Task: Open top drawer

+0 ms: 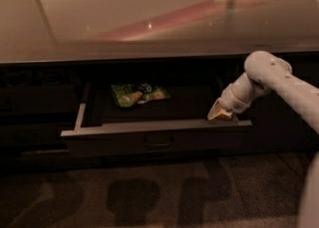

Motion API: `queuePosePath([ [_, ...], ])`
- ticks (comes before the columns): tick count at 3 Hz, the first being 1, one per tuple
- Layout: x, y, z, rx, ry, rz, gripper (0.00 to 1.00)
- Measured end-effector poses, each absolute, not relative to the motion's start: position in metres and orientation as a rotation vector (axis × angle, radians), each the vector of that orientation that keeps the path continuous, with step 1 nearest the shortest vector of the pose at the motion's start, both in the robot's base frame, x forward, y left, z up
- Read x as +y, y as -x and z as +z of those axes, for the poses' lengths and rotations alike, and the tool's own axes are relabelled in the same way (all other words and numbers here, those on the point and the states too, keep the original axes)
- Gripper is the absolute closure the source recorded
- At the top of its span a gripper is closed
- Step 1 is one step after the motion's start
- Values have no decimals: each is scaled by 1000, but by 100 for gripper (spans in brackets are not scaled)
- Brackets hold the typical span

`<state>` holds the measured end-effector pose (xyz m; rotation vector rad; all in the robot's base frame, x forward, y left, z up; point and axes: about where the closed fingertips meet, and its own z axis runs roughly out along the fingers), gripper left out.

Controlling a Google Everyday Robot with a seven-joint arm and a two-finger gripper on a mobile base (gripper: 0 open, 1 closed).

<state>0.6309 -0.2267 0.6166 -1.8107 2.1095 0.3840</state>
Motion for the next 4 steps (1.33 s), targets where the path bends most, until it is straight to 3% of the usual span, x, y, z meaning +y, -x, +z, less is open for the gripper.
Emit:
queuePosePath([
  [3, -225, -616, 613, 2107, 1802, 388, 100],
  [4, -225, -616, 613, 2107, 1802, 388, 81],
])
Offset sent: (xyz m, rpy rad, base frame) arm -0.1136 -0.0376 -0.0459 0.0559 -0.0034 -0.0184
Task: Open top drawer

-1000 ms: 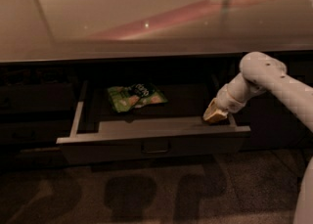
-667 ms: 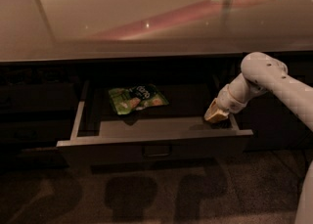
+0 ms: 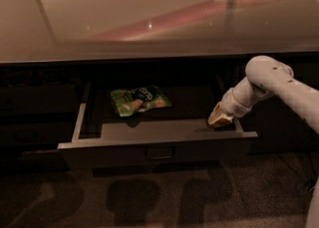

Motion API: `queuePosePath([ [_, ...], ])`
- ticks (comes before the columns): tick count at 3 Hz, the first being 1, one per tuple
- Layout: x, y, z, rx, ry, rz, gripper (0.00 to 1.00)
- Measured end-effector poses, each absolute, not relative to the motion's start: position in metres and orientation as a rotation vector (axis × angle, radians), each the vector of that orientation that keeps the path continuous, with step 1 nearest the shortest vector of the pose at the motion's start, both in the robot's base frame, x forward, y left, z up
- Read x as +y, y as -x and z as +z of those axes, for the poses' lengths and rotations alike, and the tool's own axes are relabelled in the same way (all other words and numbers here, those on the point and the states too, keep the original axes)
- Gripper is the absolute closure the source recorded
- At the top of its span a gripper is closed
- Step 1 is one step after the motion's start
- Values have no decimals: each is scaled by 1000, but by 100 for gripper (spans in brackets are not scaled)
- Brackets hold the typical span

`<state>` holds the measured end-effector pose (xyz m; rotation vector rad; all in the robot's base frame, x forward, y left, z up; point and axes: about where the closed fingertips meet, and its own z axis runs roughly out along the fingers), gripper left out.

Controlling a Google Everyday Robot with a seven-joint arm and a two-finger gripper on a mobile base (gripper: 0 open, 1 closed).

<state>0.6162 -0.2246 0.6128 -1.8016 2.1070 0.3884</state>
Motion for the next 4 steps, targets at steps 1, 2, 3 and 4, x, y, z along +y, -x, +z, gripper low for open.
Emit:
queuePosePath([
  [1, -225, -616, 613, 2107, 1802, 389, 57],
  [2, -225, -616, 613, 2107, 1802, 389, 34],
  [3, -225, -616, 613, 2107, 1802, 389, 11],
  [4, -224, -616, 613, 2107, 1802, 389, 0],
])
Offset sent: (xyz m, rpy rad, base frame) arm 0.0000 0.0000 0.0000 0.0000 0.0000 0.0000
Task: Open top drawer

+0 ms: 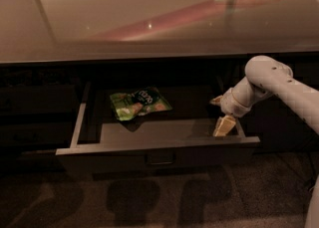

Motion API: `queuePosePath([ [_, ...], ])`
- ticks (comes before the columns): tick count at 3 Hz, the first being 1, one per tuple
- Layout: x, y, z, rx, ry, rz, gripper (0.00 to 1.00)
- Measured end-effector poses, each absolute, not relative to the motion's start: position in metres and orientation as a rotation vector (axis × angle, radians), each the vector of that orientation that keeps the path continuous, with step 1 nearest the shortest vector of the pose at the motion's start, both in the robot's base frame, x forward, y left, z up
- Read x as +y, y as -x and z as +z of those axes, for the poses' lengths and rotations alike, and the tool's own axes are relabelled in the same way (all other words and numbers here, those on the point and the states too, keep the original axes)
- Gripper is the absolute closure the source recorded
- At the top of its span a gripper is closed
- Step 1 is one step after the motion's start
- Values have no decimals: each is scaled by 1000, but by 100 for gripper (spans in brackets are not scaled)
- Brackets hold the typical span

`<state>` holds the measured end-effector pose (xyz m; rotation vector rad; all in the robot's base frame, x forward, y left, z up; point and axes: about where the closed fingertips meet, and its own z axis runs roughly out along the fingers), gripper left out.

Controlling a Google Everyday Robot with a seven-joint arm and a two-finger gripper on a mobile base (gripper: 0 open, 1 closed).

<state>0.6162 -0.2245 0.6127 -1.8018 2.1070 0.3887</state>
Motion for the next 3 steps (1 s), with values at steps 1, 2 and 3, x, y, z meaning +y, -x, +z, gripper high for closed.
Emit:
queuePosePath([
  [1, -221, -617, 614, 2107, 1802, 389, 0],
  [2, -220, -617, 614, 2107, 1802, 389, 0],
  [3, -219, -608, 610, 2099, 1811, 390, 0],
])
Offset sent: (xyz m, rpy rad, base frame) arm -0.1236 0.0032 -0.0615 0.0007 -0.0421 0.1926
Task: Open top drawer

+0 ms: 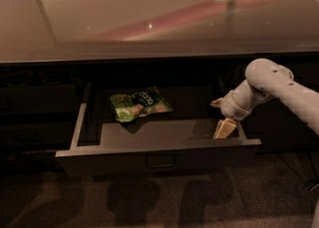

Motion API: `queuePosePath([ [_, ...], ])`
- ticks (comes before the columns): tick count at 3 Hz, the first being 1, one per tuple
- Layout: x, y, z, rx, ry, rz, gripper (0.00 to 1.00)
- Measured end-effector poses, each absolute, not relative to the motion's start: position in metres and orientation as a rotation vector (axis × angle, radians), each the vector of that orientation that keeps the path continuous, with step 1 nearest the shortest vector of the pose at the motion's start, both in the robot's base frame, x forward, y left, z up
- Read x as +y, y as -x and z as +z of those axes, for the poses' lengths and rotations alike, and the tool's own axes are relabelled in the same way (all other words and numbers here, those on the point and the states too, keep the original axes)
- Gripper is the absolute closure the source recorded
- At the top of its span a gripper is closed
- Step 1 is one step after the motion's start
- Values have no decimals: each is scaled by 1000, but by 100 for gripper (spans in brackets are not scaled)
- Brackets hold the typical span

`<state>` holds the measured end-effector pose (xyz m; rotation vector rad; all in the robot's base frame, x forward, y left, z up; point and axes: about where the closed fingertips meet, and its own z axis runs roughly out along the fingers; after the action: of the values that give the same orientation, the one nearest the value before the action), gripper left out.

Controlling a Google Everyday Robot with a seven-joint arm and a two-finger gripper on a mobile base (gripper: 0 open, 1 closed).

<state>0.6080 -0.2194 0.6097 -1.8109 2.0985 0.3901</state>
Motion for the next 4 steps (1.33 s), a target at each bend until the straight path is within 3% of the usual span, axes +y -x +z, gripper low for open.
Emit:
queuePosePath([
  [4, -216, -592, 600, 2091, 1820, 384, 0],
])
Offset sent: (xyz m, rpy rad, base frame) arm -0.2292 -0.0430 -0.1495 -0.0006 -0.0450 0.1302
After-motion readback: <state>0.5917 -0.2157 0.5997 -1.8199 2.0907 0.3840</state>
